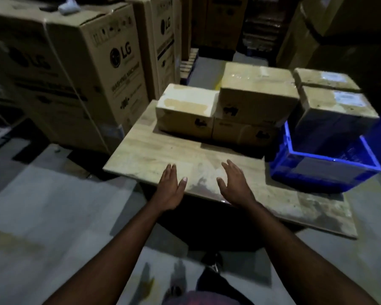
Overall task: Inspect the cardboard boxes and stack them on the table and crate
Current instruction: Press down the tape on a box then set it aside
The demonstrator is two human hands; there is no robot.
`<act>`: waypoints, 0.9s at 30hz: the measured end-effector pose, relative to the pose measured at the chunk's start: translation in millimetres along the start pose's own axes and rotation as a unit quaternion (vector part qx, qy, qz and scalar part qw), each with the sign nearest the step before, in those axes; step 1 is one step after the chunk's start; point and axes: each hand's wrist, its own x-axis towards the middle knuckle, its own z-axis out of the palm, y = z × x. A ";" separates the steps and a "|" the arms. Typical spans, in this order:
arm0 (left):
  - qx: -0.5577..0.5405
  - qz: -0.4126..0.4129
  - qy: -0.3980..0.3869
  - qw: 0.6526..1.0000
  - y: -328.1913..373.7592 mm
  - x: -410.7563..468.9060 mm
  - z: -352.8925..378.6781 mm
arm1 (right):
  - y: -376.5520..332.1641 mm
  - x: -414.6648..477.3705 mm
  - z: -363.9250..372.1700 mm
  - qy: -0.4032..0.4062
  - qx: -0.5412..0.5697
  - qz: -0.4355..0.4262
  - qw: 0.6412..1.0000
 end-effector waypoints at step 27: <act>-0.051 -0.385 0.057 0.920 -98.7 -385.2 115.0 | -75.1 -250.9 161.6 -0.339 -0.029 -0.184 0.922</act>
